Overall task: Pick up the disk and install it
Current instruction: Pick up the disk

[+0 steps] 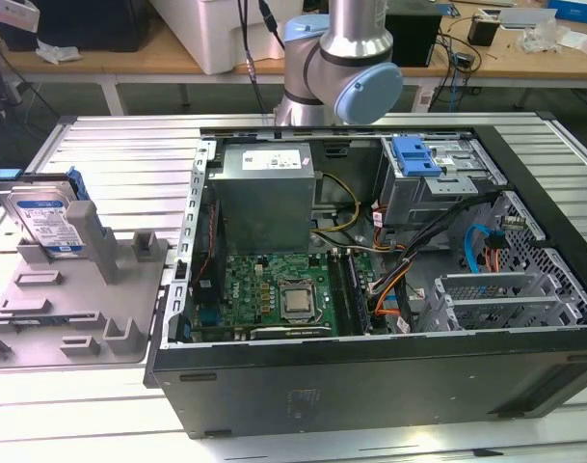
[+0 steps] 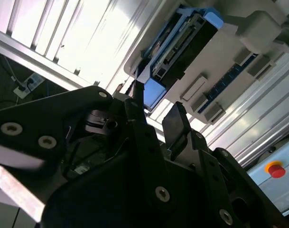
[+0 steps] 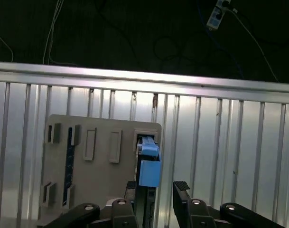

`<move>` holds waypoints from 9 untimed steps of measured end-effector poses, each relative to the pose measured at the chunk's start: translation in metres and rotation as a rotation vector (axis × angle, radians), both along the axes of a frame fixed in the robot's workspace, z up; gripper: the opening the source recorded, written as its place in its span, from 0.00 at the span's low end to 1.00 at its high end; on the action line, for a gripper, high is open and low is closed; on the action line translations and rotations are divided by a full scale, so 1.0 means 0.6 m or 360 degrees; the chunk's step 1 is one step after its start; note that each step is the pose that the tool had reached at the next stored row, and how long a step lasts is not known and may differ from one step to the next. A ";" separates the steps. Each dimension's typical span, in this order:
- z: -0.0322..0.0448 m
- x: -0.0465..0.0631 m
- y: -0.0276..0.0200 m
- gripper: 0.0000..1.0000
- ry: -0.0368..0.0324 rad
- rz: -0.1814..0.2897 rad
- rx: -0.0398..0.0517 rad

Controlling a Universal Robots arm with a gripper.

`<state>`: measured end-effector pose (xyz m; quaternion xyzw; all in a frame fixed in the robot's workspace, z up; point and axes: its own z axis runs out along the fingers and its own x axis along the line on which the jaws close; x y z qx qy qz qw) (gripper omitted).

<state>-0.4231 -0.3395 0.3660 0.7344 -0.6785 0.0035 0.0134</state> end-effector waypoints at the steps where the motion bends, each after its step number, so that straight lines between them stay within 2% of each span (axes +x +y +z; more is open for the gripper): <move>1: 0.000 0.000 0.0000 0.44 0.0000 0.0000 0.0000; 9: -0.007 0.000 0.0001 0.44 0.0001 0.0000 0.0000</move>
